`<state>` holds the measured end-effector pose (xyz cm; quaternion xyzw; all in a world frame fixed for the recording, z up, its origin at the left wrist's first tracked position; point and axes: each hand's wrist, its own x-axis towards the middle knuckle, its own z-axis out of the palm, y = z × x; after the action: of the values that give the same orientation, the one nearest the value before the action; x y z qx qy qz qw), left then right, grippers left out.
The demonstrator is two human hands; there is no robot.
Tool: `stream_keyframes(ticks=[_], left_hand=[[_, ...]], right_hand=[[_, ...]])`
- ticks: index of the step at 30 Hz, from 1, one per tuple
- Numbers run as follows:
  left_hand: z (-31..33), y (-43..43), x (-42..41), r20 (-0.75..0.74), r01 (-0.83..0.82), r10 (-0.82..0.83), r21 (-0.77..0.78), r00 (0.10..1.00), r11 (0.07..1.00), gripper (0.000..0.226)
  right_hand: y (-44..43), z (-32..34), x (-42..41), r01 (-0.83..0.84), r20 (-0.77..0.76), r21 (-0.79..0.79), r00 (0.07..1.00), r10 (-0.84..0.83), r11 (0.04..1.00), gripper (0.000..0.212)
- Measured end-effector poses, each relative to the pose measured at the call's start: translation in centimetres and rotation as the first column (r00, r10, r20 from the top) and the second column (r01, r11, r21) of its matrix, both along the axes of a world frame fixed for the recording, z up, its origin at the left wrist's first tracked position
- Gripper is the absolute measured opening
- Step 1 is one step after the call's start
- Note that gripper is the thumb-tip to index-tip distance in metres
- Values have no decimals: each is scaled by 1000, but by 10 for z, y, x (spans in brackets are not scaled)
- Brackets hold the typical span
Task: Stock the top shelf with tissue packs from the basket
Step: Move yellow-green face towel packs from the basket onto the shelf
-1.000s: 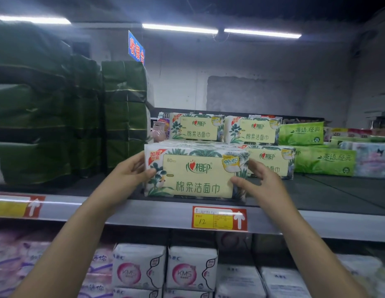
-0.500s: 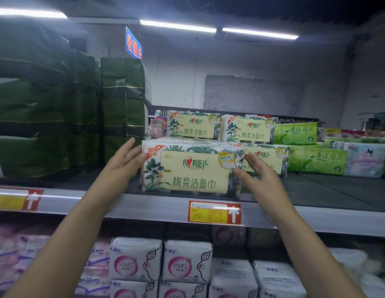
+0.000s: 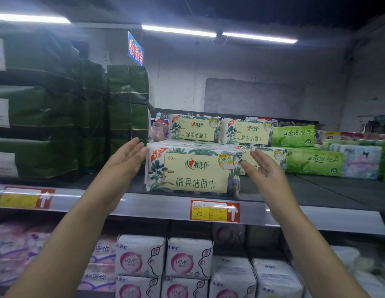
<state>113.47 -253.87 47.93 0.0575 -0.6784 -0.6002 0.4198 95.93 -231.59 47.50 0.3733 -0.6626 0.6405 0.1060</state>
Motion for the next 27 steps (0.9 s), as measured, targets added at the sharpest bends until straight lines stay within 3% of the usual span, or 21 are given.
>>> stream_keyframes(ticks=[9,15,20,27], left_hand=[[5,21,19,-6,17,-17,-33,1000,999,74],[0,25,25,5,20,-20,-36,1000,999,69],[-3,29,32,30,46,-45,-60,999,997,40],[-9,35,37,-12,64,-64,-28,998,998,49]], right_hand=[[19,8,19,-6,-12,-41,1000,5,999,78],[30,10,29,-13,-22,-34,1000,12,999,66],[35,4,37,-10,3,-30,1000,10,999,64],[45,-4,46,19,8,-26,1000,-19,999,64]])
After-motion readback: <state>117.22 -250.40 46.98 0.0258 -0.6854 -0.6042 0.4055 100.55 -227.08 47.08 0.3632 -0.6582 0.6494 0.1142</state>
